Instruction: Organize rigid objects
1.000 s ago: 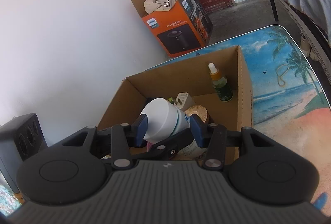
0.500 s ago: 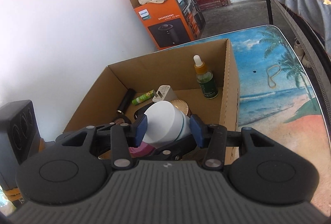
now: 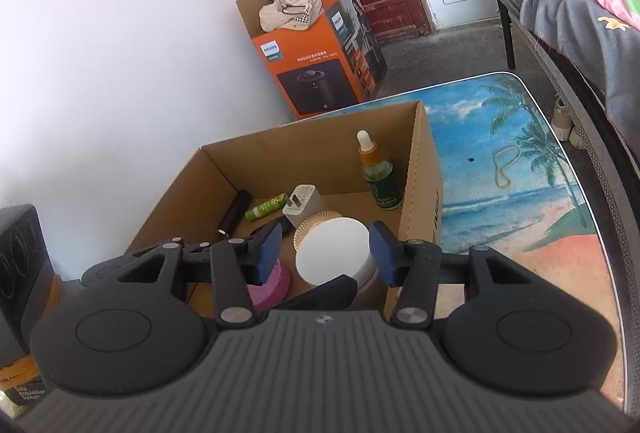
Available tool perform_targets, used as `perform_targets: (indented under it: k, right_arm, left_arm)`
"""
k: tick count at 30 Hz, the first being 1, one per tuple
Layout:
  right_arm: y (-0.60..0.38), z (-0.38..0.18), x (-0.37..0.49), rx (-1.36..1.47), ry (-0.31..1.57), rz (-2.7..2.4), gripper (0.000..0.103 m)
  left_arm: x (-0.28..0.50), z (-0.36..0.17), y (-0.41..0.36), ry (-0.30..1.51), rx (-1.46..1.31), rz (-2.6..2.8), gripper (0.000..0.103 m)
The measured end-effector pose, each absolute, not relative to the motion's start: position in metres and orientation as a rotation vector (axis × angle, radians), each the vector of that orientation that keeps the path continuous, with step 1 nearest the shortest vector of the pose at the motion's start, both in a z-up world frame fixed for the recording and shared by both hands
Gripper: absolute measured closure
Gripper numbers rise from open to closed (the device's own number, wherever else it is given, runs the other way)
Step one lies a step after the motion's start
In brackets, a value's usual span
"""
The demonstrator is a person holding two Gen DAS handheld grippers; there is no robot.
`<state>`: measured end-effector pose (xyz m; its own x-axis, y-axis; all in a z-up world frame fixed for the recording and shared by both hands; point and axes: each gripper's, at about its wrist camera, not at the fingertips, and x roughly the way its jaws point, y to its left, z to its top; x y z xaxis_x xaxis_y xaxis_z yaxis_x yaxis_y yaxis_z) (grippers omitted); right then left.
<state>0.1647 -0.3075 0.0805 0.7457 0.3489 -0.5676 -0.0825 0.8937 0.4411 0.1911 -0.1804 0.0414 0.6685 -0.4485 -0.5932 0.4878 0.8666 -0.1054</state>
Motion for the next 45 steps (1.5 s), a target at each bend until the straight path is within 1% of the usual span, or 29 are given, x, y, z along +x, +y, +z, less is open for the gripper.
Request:
perform_targets:
  k: [3, 5, 6, 7, 8, 9, 10, 12, 17, 25, 30, 45]
  right_arm:
    - [-0.308, 0.094, 0.152, 0.428, 0.655, 0.240, 0.051]
    - [-0.305, 0.106, 0.141, 0.428, 0.628, 0.236, 0.046]
    - [-0.303, 0.112, 0.134, 0.423, 0.614, 0.233, 0.040]
    - [-0.300, 0.117, 0.127, 0.414, 0.600, 0.229, 0.030]
    - [-0.298, 0.123, 0.120, 0.403, 0.585, 0.223, 0.025]
    - [-0.295, 0.127, 0.113, 0.392, 0.573, 0.216, 0.016]
    - [-0.291, 0.132, 0.105, 0.379, 0.562, 0.206, 0.009]
    - [-0.285, 0.137, 0.093, 0.355, 0.548, 0.183, 0.001]
    - [-0.262, 0.141, 0.069, 0.292, 0.548, 0.045, 0.001]
    - [-0.212, 0.123, 0.063, 0.134, 0.596, -0.111, 0.001]
    - [-0.192, 0.114, 0.073, 0.111, 0.636, -0.083, 0.001]
    - [-0.183, 0.100, 0.098, 0.109, 0.692, -0.089, 0.001]
  left_arm:
    - [0.179, 0.054, -0.169, 0.636, 0.058, -0.516, 0.011]
    - [0.169, 0.063, -0.160, 0.630, 0.067, -0.501, 0.006]
    - [0.163, 0.068, -0.155, 0.625, 0.074, -0.491, 0.004]
    - [0.157, 0.072, -0.149, 0.617, 0.076, -0.477, 0.002]
    - [0.151, 0.077, -0.142, 0.607, 0.077, -0.456, 0.000]
    - [0.145, 0.081, -0.135, 0.596, 0.076, -0.432, 0.000]
    - [0.140, 0.084, -0.128, 0.590, 0.075, -0.409, 0.000]
    - [0.133, 0.090, -0.115, 0.602, 0.078, -0.348, 0.000]
    - [0.127, 0.095, -0.087, 0.623, 0.065, -0.209, 0.000]
    - [0.140, 0.086, -0.067, 0.695, 0.118, -0.117, 0.000]
    - [0.145, 0.081, -0.058, 0.721, 0.068, -0.111, 0.000]
    - [0.149, 0.083, -0.060, 0.718, 0.097, -0.103, 0.000]
